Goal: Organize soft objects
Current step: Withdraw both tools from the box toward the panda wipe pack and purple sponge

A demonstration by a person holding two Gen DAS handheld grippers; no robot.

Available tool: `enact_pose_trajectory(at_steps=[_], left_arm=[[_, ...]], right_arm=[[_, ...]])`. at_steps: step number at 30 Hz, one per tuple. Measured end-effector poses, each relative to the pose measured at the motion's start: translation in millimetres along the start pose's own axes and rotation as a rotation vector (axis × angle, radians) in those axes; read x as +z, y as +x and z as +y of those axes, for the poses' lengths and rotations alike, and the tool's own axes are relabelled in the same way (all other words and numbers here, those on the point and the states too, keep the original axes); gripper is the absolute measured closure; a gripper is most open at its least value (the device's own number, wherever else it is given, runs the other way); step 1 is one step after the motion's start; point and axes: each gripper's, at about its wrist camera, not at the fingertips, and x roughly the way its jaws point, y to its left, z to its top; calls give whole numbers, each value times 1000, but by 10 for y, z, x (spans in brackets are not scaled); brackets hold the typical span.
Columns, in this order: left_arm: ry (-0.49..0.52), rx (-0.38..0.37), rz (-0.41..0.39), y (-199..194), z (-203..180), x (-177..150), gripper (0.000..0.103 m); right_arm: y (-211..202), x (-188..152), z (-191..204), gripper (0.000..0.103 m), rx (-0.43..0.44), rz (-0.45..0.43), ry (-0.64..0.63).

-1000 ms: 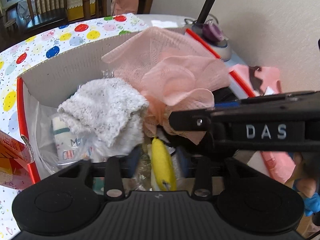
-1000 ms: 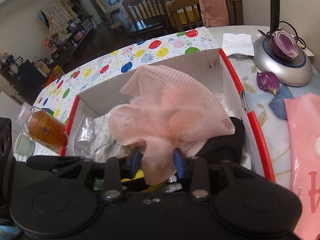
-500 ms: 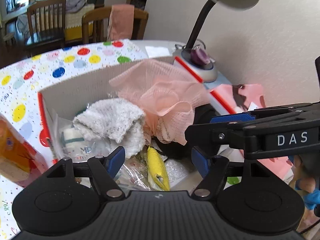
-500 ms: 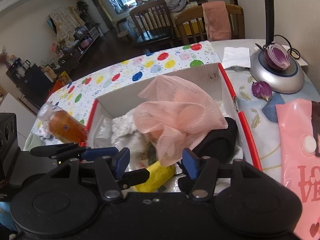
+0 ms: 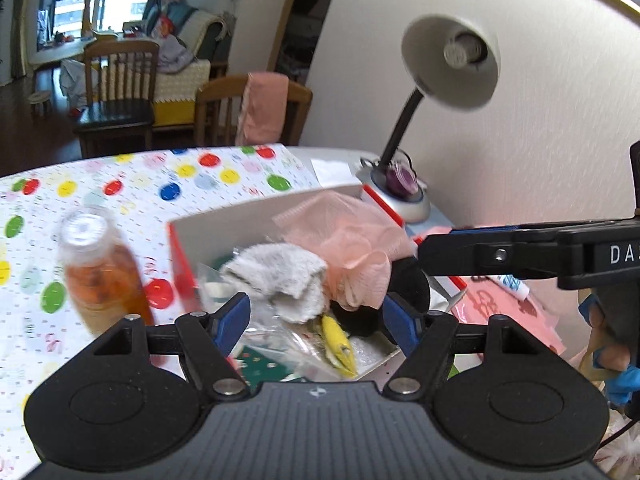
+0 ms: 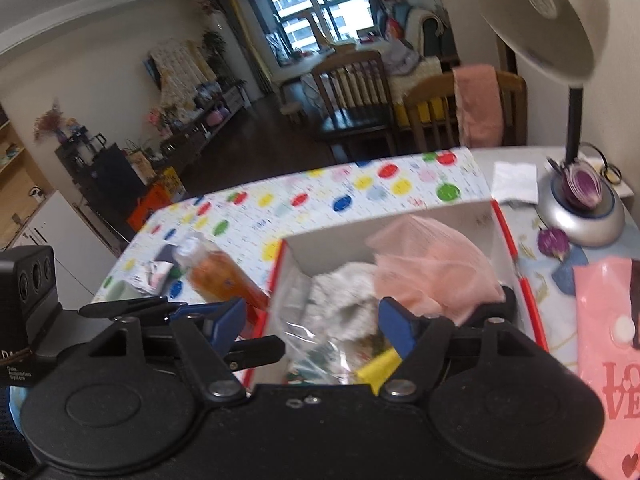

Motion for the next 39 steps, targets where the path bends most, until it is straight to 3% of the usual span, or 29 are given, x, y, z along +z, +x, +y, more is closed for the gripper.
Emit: enact_pose_trajectory(at_steps=[12,14,30,39], left_arm=[[-64,58,-93,-780,713,-80,30],[-77,71,-97,-880,853,-106,23],[-149,221,-114,-1473,2075,-405,18],[-174,234,-101,-1631,2747,-458,14]], right_arm=[[154,73,775,20,71,-8,-73],[230,72,943,19,84,-1,-85],[1136,108,2160,9,107,77,-157],[1691,197,2667,8,98,130,-189]])
